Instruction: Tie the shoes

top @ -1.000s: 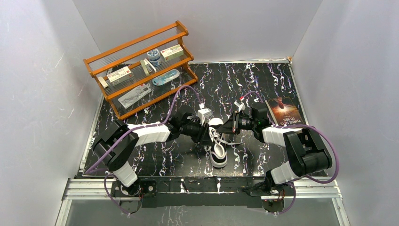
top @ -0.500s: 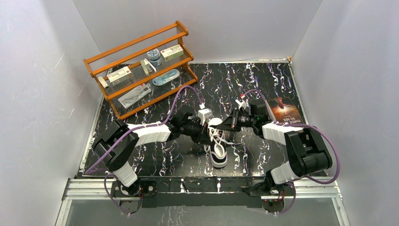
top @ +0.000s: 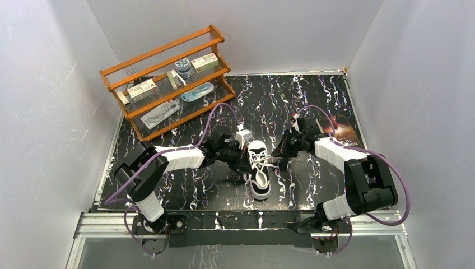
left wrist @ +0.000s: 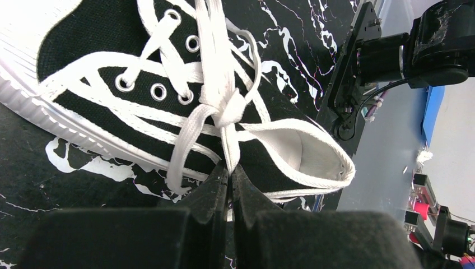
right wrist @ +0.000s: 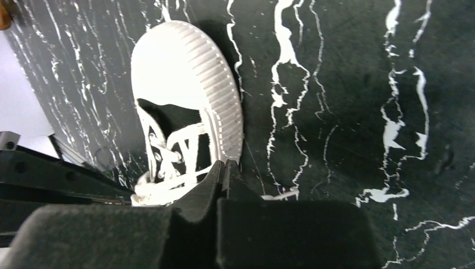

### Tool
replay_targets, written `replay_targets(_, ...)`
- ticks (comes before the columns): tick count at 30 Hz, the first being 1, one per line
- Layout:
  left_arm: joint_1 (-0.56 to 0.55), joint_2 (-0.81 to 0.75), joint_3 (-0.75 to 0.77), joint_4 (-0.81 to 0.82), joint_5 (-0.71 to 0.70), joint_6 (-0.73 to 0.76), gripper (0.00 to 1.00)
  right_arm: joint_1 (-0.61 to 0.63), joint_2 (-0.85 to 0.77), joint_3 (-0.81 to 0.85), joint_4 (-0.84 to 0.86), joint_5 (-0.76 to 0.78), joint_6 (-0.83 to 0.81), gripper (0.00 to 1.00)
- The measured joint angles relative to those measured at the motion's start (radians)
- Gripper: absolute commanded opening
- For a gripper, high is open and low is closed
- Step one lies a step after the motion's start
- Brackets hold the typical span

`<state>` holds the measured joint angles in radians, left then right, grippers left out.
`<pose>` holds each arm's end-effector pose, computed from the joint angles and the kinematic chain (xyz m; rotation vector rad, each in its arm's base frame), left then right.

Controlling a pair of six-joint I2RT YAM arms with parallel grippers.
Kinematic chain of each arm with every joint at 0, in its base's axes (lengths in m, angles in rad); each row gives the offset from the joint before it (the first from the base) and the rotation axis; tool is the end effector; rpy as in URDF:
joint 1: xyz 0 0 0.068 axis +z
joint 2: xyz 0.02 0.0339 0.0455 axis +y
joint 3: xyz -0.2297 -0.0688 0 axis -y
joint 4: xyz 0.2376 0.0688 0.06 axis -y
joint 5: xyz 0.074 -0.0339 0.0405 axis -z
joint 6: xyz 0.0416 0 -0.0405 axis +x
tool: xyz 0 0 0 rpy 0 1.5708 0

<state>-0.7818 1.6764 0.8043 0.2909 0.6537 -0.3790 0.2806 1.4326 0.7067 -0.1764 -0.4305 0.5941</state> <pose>0.2181 -0.2522 0.1398 0.8737 2.1729 -1.3347 0.2596 0.0929 0.1404 0.2087 2.5720 0.8881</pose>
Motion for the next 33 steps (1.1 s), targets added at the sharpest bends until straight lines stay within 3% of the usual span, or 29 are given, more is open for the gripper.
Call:
replay_targets(18,0.0,0.001,-0.002,-0.032,-0.02,-0.026,0.0,-0.013,0.001,0.018,-0.14,0.174,-0.083,0.0)
replay_targets(33,0.008,-0.018,-0.094,0.095,-0.031,-0.09,0.0,-0.033,0.014,0.017,-0.15,0.204,-0.108,0.0)
